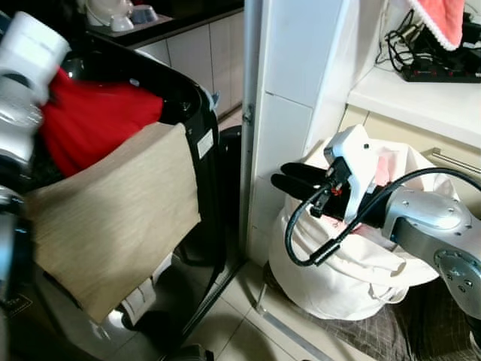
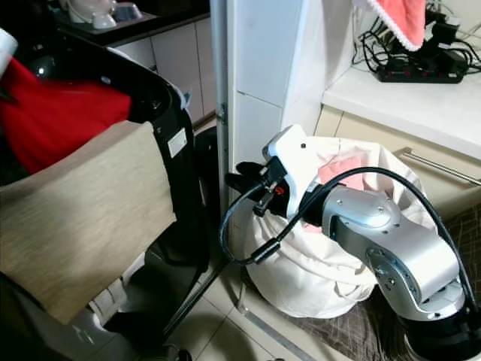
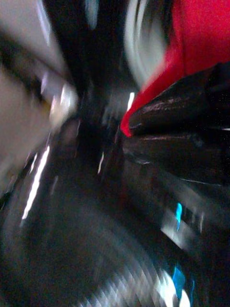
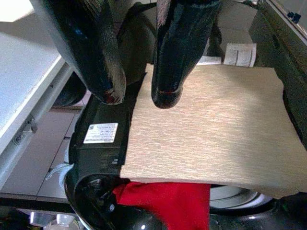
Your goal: Clothes washing
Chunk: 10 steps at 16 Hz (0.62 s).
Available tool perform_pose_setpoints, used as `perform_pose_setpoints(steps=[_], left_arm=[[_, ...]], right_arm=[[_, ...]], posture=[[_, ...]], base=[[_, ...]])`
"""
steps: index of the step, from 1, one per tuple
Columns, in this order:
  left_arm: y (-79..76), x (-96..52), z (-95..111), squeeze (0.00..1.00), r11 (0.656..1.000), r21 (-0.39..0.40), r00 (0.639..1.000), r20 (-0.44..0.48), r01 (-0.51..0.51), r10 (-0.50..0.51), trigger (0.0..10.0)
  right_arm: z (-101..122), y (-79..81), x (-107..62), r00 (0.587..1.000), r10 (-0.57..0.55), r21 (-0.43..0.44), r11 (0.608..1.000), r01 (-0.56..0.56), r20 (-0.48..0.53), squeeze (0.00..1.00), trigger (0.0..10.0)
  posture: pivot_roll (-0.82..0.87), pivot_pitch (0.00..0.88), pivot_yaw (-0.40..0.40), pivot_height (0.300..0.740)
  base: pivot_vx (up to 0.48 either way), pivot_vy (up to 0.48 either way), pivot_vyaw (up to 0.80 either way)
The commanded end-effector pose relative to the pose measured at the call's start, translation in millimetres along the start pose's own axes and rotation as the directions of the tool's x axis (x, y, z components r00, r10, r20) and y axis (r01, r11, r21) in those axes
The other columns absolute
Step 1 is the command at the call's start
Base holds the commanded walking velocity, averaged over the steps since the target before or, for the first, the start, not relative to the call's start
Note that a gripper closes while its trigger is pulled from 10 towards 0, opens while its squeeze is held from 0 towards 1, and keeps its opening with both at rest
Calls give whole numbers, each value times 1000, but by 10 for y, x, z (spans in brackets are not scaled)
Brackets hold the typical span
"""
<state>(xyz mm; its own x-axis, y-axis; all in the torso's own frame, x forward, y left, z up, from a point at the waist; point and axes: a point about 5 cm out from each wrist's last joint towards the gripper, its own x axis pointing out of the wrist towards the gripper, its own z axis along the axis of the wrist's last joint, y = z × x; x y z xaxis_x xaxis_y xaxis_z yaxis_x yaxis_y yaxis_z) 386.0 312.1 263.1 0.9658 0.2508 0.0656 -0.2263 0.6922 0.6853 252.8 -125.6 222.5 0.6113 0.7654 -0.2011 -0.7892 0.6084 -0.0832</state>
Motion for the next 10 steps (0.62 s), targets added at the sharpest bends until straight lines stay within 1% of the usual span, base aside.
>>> perform_pose_setpoints(steps=[1,2,3,4,5,7,8,9,10], left_arm=[[-104,-4,-43,0,994,-81,997,-21,70,-72,10000],[-217,-11,-107,1000,971,-216,992,-61,99,-115,10000],[-225,-16,-158,1000,971,-215,986,-106,101,-126,10000],[-145,-12,-172,1000,974,-222,988,-130,51,-81,10000],[-66,-6,-151,1000,972,-236,991,-126,7,-38,10000],[23,2,-78,1000,964,-266,996,-84,-15,-8,10000],[52,5,-47,1000,958,-285,998,-65,-27,9,10000],[75,9,-4,1000,938,-344,999,-43,-41,28,10000],[93,7,12,925,941,-334,999,-28,-49,42,10000]], right_arm=[[50,38,19,1000,18,-28,999,-18,11,0,10000],[55,60,40,999,31,-28,999,-30,13,0,10000],[55,69,44,999,36,-28,999,-35,13,0,10000],[52,71,42,999,35,-27,999,-35,12,0,10000],[42,72,37,1000,29,-25,999,-29,9,0,10000],[13,67,32,1000,10,-12,1000,-10,2,0,10000],[-2,46,42,1000,-19,3,1000,19,2,0,10000],[-7,0,61,997,-76,11,997,76,12,0,10000],[1,-23,64,994,-103,11,995,103,24,0,10000]], posture=[[-79,0,34,740],[-79,0,34,740],[-82,0,34,740],[-83,0,36,740],[-84,0,38,740],[-82,0,38,740],[-82,0,38,740],[-81,0,39,740],[-82,0,40,740]], base=[[0,0,0],[0,0,0],[0,0,0],[0,0,0],[0,0,0],[0,0,0],[0,0,0],[0,0,0],[0,0,0]])
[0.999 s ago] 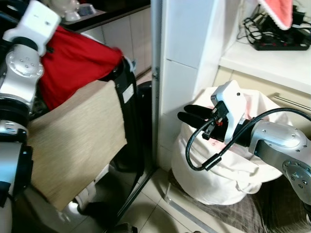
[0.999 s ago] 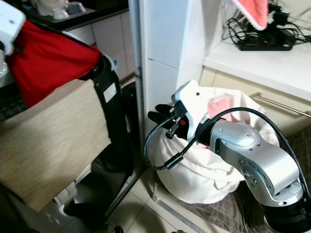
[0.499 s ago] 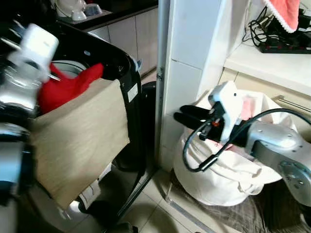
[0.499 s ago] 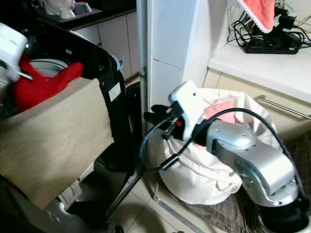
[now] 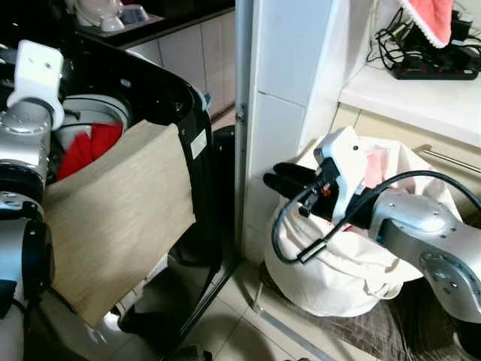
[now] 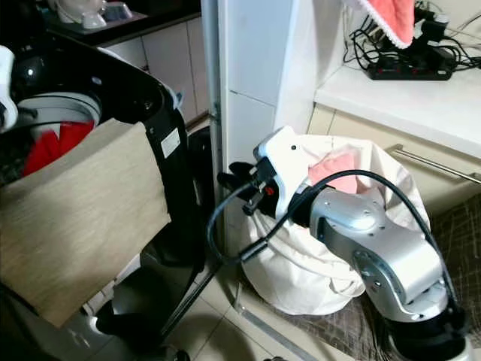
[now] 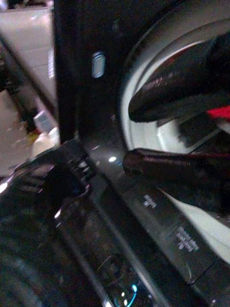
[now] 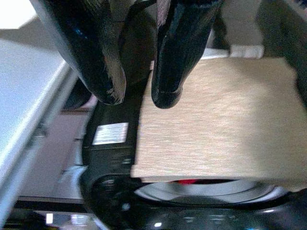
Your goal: Clothes washing
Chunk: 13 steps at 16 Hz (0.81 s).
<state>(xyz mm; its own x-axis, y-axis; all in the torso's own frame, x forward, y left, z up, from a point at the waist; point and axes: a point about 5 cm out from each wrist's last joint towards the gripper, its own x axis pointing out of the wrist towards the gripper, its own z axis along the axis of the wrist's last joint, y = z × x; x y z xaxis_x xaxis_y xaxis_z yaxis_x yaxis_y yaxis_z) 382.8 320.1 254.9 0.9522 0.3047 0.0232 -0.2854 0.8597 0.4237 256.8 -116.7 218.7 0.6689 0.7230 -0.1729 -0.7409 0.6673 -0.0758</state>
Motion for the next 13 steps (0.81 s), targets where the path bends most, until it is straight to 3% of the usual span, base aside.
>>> perform_pose_setpoints(steps=[1,2,3,4,5,6,7,8,9,10,11,12,13], left_arm=[[91,9,163,0,999,-4,997,52,-54,54,10000],[95,13,113,0,998,-18,998,-16,-61,61,10000],[-32,13,210,0,996,-87,998,54,-25,30,10000],[-262,-38,342,0,984,-170,985,168,54,-25,10000],[-484,-146,443,0,954,-246,950,299,171,-93,10000],[-562,-205,481,0,933,-280,924,364,227,-115,10000],[-787,-357,477,0,886,-374,908,403,275,-112,10000],[-1051,-559,432,0,780,-474,888,405,409,-219,10000],[-1214,-741,458,0,742,-456,842,464,492,-274,10000],[-1233,-787,466,0,743,-451,838,473,494,-271,10000],[-1338,-958,491,0,685,-453,806,469,570,-361,10000],[-1392,-1111,478,0,709,-423,807,463,564,-366,10000],[-1428,-1142,424,0,711,-421,811,446,563,-378,10000]], right_arm=[[51,-112,-21,993,-110,-8,994,110,41,0,10000],[87,-141,-19,983,-163,-16,986,165,84,0,10000],[139,-137,-18,971,-189,-7,981,192,147,0,10000],[172,-96,-18,962,-194,-3,980,199,191,0,10000],[166,-68,-18,953,-217,4,975,221,211,0,10000],[156,-61,-18,948,-234,9,971,238,217,0,10000],[99,-31,-12,937,-270,18,962,273,223,0,10000],[40,-16,-14,919,-321,60,947,316,230,0,10000],[13,-17,-26,903,-357,85,934,347,239,0,10000],[8,-16,-30,899,-364,87,931,353,242,0,10000],[2,-11,-43,888,-380,100,925,366,259,0,10000],[7,-8,-56,878,-390,98,920,378,277,0,10000],[5,-12,-57,876,-393,98,919,381,279,0,10000]], posture=[[-83,0,43,740],[-85,0,43,740],[-83,0,45,740],[-83,0,46,740],[-81,0,44,740],[-80,0,43,740],[-77,0,44,740],[-82,0,50,740],[-83,0,50,740],[-83,0,50,740],[-84,0,54,740],[-84,0,56,740],[-84,0,56,740]], base=[[0,0,0],[0,0,0],[0,0,0],[0,0,0],[0,0,800],[0,0,800],[0,0,800],[0,0,800],[0,0,800],[0,0,800],[0,0,800],[0,0,800],[0,0,800]])
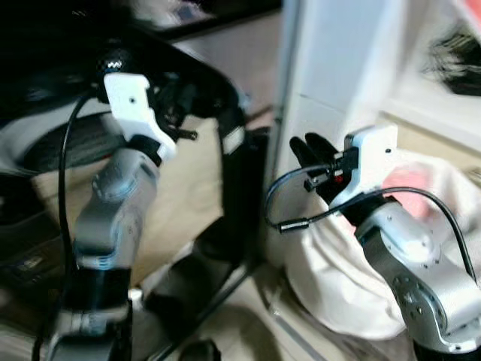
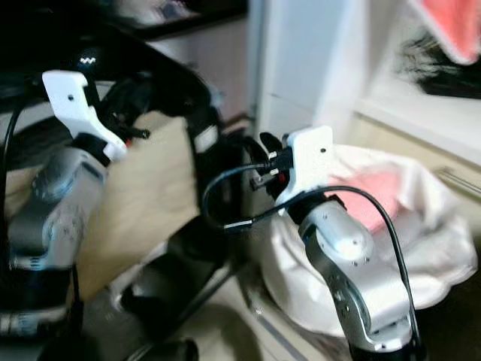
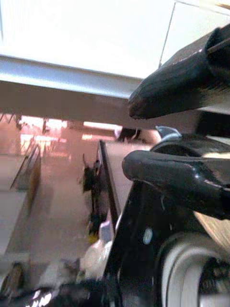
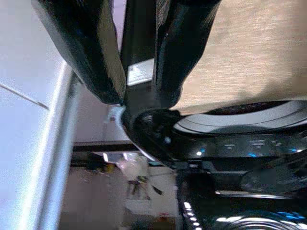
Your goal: Clothes washing
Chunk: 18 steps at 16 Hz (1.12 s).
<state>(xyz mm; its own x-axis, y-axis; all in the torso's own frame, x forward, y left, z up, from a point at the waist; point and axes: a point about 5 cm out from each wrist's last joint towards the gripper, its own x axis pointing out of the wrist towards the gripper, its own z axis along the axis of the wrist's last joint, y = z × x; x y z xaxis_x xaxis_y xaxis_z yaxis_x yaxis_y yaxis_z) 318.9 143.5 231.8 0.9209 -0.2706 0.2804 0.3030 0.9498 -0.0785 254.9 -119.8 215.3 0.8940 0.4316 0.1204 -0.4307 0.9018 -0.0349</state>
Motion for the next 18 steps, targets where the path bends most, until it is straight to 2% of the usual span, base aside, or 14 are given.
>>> perform_pose_setpoints(steps=[1,2,3,7,11,14,16,18], left_arm=[[-47,-104,-147,0,1000,-11,996,-82,27,-28,10000],[-110,-224,-301,0,998,7,982,-179,68,-65,10000],[-135,-305,-378,0,995,69,976,-210,77,-61,10000],[-180,-370,-442,0,985,162,972,-233,60,-21,10000],[-158,-389,-436,0,979,198,972,-235,41,7,10000],[-144,-413,-430,0,979,204,972,-234,28,21,10000],[-112,-455,-450,0,982,191,971,-235,-5,51,10000],[-65,-507,-554,0,984,173,957,-279,-28,76,10000]], right_arm=[[35,-23,-9,999,-20,-12,1000,20,31,0,10000],[17,-31,-5,999,-24,-24,999,25,30,0,10000],[-10,-38,-5,999,-25,-35,999,26,27,0,10000],[-184,-45,-47,999,-45,-24,999,44,-20,0,10000],[-279,-76,-71,998,-50,-10,999,50,-40,0,10000],[-313,-33,-85,999,-22,-4,1000,22,-49,0,10000],[-344,-12,-82,998,-11,-7,1000,10,-60,0,10000],[-417,-22,-82,996,-27,-23,999,25,-91,0,10000]], posture=[[-77,0,54,740],[-78,0,52,740],[-77,0,50,740],[-71,0,48,740],[-72,0,48,740],[-69,0,42,740],[-67,0,35,740],[-64,0,23,740]], base=[[0,0,800],[0,0,800],[0,0,800],[0,0,800],[0,-382,800],[0,-480,800],[0,-399,800],[0,0,400]])
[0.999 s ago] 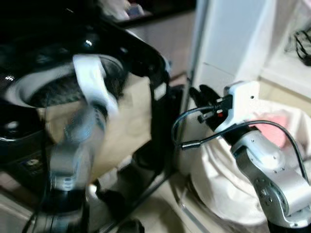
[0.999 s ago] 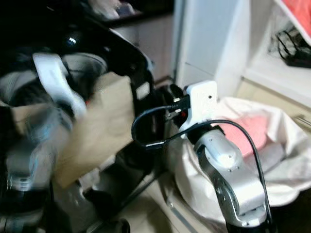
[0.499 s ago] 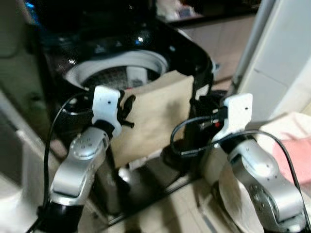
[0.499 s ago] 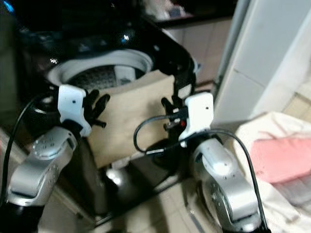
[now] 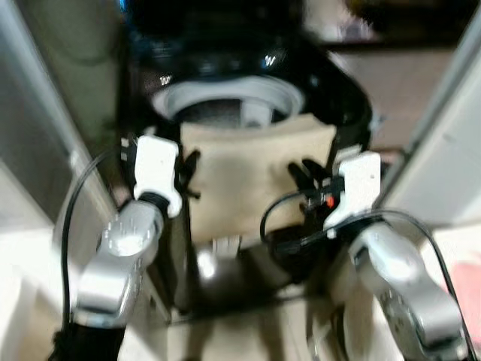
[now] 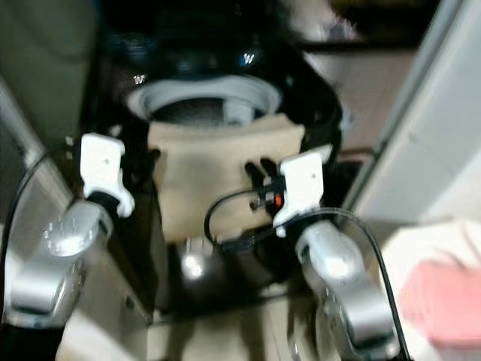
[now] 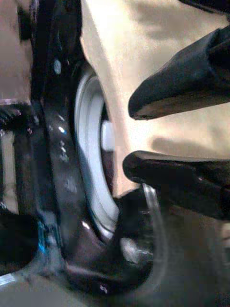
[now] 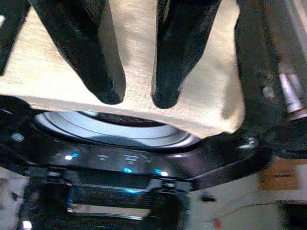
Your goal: Clothes washing
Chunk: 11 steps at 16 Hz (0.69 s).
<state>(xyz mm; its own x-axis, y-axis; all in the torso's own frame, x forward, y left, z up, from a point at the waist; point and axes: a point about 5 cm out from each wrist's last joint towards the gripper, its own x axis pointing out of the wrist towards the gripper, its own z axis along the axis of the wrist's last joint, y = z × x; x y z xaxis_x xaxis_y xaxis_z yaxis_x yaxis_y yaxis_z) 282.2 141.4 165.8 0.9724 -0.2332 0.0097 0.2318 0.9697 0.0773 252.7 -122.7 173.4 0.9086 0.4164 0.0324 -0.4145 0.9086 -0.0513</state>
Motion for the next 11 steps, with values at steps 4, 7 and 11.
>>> perform_pose_setpoints(steps=[4,7,11], left_arm=[[-2,-1,-42,0,1000,17,999,-29,-17,17,10000],[-13,28,12,0,999,42,1000,-11,-11,12,10000],[-14,35,3,0,999,51,1000,-15,-6,6,10000]], right_arm=[[-62,-44,30,999,-24,-4,1000,24,-29,0,10000],[-115,-71,39,998,-48,-1,999,48,-43,0,10000],[-171,-98,11,995,-76,-5,997,76,-60,0,10000]], posture=[[-58,0,8,740],[-55,0,6,740],[-59,0,13,740]], base=[[-63,0,0],[-308,0,0],[-302,0,0]])
